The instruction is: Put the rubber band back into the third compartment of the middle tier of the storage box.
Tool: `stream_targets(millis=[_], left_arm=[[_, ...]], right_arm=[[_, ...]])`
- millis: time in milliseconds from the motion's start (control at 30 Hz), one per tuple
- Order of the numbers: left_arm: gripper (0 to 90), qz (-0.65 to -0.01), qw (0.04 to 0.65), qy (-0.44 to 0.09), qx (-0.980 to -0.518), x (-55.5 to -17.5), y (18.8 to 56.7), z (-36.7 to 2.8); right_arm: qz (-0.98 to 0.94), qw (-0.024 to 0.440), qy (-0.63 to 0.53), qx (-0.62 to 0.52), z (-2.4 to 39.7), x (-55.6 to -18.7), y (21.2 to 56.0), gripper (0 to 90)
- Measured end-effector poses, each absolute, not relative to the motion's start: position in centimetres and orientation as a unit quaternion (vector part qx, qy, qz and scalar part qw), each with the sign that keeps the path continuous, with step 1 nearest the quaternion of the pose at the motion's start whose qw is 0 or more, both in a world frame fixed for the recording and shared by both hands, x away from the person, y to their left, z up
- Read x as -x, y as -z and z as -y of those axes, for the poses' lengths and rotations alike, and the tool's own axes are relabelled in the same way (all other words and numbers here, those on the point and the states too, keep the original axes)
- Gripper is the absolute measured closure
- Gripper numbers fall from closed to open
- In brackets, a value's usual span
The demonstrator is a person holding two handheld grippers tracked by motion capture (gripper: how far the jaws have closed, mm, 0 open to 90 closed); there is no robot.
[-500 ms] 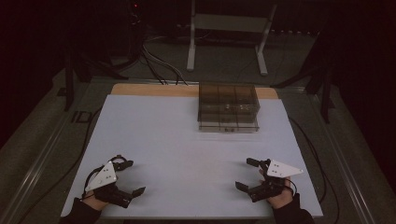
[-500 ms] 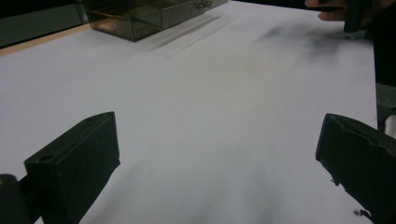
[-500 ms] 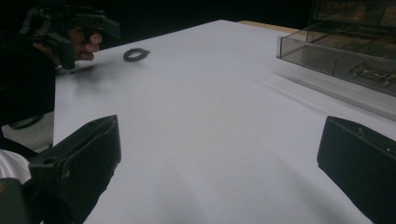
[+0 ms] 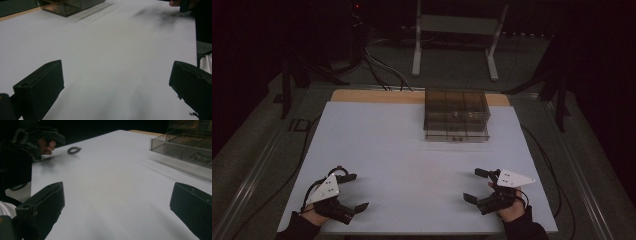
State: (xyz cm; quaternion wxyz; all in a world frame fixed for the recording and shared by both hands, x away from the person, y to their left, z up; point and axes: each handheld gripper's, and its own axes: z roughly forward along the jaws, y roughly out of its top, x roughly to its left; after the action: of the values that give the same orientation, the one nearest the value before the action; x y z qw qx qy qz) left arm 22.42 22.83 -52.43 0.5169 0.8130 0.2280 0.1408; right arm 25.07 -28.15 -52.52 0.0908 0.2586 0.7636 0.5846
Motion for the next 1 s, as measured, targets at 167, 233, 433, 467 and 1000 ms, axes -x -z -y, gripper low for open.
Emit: stream_targets(millis=[167, 233, 433, 467, 1000], left_arm=[[0.3, -0.224, 0.519, -0.141, -0.813, -22.1, 52.3, -22.8], [0.3, -0.225, 0.520, -0.140, -0.812, -22.1, 52.2, -22.8], [0.3, -0.215, 0.516, -0.125, -0.819, -22.0, 51.6, -22.3], [0.3, -0.212, 0.516, -0.125, -0.820, -22.0, 51.5, -22.2], [0.3, -0.211, 0.534, -0.137, -0.807, -23.0, 49.3, -21.5]], right_arm=[[-0.767, 0.092, -0.582, -0.253, 27.8, -25.0, 52.3, 0.0], [-0.768, 0.092, -0.581, -0.253, 27.8, -25.0, 52.3, 0.0], [-0.765, 0.101, -0.583, -0.254, 27.9, -24.8, 52.1, 0.0], [-0.765, 0.100, -0.584, -0.253, 27.9, -24.8, 52.0, 0.0], [-0.763, 0.096, -0.587, -0.254, 27.8, -24.8, 52.0, 0.0]])
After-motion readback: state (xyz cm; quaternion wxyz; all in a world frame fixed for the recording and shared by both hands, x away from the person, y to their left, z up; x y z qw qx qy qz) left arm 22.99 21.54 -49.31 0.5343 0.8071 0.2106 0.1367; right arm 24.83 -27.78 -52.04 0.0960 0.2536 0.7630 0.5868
